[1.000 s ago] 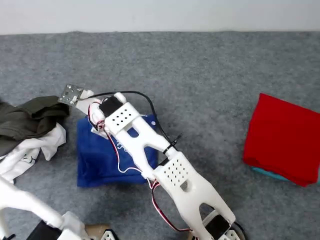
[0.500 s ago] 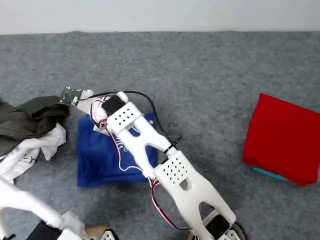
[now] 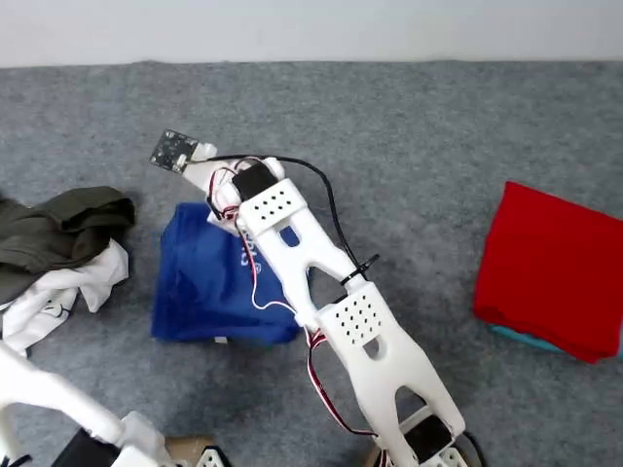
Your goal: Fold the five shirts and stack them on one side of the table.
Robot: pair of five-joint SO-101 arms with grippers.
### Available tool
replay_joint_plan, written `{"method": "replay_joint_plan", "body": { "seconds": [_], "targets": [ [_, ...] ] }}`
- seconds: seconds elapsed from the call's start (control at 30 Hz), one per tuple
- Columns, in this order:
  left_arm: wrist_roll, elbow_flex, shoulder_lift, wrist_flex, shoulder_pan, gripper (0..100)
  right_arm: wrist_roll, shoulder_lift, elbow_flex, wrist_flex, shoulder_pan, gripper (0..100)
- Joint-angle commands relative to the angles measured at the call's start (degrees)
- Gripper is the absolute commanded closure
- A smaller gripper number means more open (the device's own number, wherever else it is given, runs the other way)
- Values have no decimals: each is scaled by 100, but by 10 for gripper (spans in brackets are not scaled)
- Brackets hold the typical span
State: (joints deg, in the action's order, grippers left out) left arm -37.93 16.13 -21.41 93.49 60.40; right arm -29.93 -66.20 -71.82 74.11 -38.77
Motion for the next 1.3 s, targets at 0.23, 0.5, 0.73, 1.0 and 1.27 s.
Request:
{"method": "replay_joint_plan", "body": {
  "seconds": [0.23, 0.5, 0.73, 1.0, 1.27],
  "targets": [
    [-35, -48, -202, -237, -35, 975, -26, 479, -237, -576, 66, 990],
    [-35, -40, -193, -246, -35, 975, 185, 716, -695, 778, -92, 783],
    [-35, -40, -176, -246, -44, 975, 316, 954, -1327, 2062, -277, 892],
    [-35, -40, -167, -246, -44, 975, 774, 1174, -1143, 2862, -971, 820],
    [-35, -40, -176, -246, -44, 975, 923, 1165, -914, 2862, -1648, 812]
  ]
}}
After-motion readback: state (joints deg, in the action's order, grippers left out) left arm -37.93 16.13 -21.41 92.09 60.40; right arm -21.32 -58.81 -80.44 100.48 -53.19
